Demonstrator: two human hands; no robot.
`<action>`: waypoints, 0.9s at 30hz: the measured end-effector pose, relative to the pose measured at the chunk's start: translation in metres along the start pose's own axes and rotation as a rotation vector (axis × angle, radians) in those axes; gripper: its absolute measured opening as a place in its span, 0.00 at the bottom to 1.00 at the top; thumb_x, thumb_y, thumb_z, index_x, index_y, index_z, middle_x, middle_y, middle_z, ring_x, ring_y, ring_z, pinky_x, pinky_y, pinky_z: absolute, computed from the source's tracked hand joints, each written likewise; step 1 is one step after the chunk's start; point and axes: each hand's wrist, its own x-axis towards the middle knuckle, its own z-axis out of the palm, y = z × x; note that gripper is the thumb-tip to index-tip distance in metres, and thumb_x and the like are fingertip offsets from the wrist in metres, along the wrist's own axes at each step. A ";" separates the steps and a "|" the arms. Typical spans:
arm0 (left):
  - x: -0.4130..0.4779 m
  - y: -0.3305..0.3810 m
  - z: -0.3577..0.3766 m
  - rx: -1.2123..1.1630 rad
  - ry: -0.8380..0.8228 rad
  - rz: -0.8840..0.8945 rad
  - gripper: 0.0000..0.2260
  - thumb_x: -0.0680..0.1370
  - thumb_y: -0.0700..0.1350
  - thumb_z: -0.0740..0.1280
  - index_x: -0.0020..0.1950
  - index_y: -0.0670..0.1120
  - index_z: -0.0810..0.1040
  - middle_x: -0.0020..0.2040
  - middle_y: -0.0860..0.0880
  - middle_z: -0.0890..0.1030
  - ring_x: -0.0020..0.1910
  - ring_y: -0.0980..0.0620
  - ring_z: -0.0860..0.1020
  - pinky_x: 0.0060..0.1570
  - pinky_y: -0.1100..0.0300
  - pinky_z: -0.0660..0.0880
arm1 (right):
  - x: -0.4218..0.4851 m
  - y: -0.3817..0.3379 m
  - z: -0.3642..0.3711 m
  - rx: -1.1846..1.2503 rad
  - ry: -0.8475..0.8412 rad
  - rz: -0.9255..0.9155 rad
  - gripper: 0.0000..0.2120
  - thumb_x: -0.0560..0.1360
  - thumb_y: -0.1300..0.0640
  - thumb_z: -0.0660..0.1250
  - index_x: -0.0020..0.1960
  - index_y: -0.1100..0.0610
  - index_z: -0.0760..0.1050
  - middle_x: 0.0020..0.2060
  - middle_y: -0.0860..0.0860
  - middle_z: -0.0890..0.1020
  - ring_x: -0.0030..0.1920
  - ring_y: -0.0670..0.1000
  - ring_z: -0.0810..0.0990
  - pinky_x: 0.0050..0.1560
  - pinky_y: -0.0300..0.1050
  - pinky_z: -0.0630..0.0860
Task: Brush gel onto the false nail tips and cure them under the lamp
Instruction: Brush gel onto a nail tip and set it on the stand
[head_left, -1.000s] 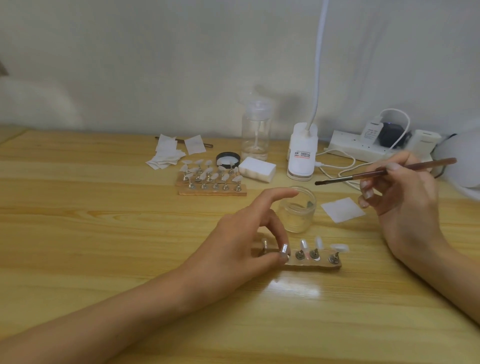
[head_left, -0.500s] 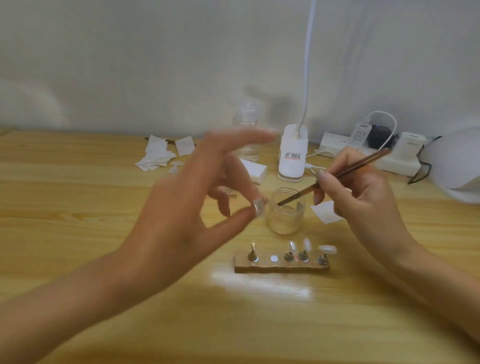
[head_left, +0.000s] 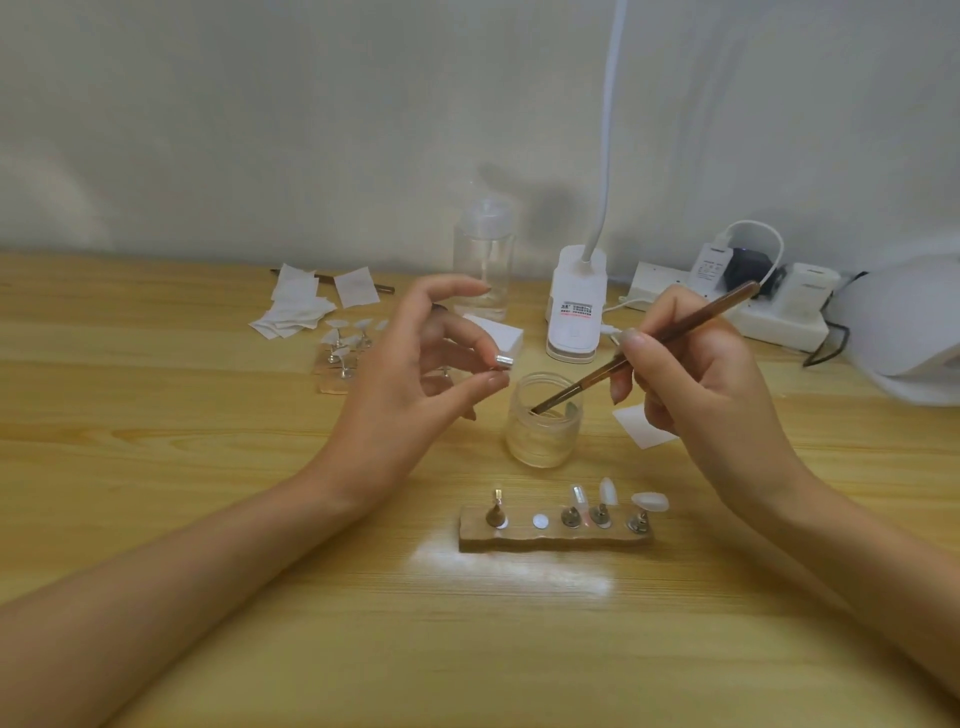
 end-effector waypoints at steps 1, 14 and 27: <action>0.000 -0.002 0.000 0.004 -0.004 -0.002 0.24 0.75 0.36 0.74 0.66 0.52 0.71 0.44 0.52 0.82 0.46 0.53 0.83 0.36 0.60 0.79 | 0.000 0.001 0.000 -0.003 -0.013 0.006 0.10 0.82 0.62 0.62 0.42 0.54 0.69 0.30 0.52 0.79 0.30 0.41 0.73 0.33 0.28 0.69; -0.003 -0.009 -0.003 0.076 -0.021 0.028 0.25 0.75 0.35 0.75 0.66 0.55 0.72 0.42 0.55 0.82 0.46 0.56 0.82 0.39 0.62 0.79 | -0.004 0.006 0.006 -0.028 -0.091 0.066 0.08 0.82 0.62 0.62 0.44 0.58 0.70 0.31 0.52 0.79 0.28 0.40 0.73 0.30 0.30 0.66; -0.004 -0.007 -0.002 0.107 -0.049 -0.008 0.26 0.75 0.37 0.76 0.67 0.56 0.72 0.42 0.54 0.84 0.46 0.55 0.83 0.38 0.61 0.77 | -0.005 0.016 -0.006 0.343 0.188 0.226 0.08 0.73 0.50 0.65 0.42 0.52 0.69 0.31 0.50 0.79 0.27 0.45 0.68 0.24 0.35 0.63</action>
